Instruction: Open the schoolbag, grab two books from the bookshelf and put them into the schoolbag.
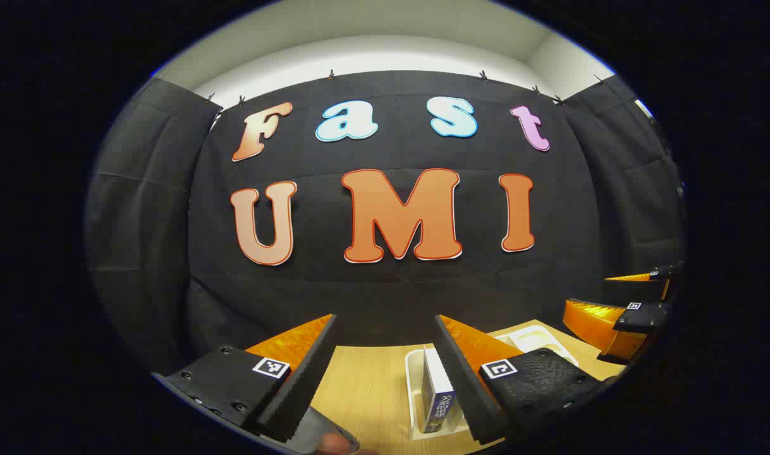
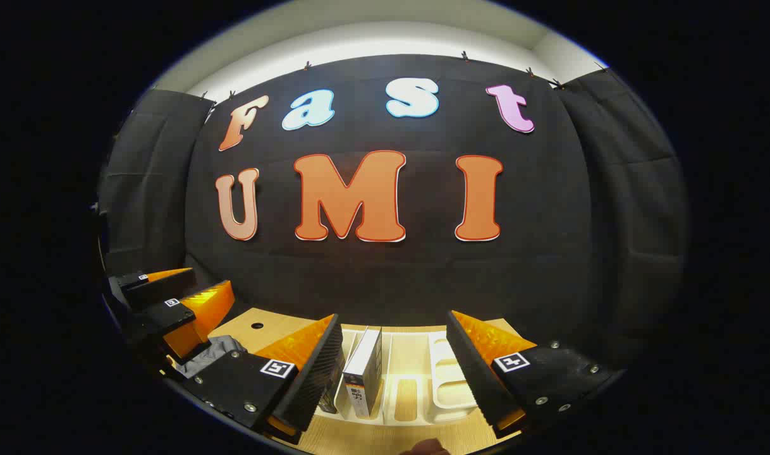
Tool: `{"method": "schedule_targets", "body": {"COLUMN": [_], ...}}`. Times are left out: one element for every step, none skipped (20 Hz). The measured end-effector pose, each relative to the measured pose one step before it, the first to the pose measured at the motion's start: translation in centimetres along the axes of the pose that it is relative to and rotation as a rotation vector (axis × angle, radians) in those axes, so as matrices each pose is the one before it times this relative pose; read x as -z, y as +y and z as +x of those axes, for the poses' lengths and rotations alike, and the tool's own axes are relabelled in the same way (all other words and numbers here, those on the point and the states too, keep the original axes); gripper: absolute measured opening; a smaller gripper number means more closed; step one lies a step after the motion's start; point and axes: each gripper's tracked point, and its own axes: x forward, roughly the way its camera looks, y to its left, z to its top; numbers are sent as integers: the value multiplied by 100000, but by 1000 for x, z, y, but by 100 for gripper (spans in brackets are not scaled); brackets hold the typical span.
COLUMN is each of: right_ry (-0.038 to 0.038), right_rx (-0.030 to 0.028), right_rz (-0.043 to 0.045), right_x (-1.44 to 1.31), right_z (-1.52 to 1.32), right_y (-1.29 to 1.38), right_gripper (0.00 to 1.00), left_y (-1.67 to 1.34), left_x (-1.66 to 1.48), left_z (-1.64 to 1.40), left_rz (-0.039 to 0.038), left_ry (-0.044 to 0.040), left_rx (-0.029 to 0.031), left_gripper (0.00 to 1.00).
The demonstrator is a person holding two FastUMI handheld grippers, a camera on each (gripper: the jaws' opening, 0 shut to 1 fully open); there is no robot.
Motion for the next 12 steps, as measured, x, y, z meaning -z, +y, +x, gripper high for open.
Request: {"method": "schedule_targets", "body": {"right_ry": [620,782,166,-508,-450,-724,-371,-208,85,45,-18,-134], "right_rx": [-2074,-1072,475,722,811,287,503,221,514,151,339,92], "right_rz": [233,-219,-804,-1340,-1133,-644,-504,-177,-222,-108,-312,-205], "right_x": [211,203,4,-94,-69,-130,-83,-74,4,-7,19,-44], "right_z": [-21,-68,2,-52,-38,3,-70,10,76,-84,-42,-63], "right_y": [353,286,-222,-234,-211,-143,-48,-63,-138,22,1,7], "right_gripper": [99,98,98,98,98,98,98,98,98,98,98,98], "left_y": [-7,-198,62,13,19,-43,75,7,-132,-35,-162,-112], "left_x": [7,2,322,145,-7,60,145,-97,70,-177,74,-52], "left_z": [208,102,-174,38,10,11,-85,-21,-129,-39,-36,-58], "left_rz": [-1110,-1455,-710,-305,73,134,683,536,310,19,214,477], "left_ry": [-266,95,348,407,52,-72,-30,-316,124,-292,-42,-211], "left_rx": [-60,67,-391,-368,-390,-561,-593,-273,299,-98,491,364], "left_gripper": [94,94,94,94,94,94,94,94,94,94,94,94]}}
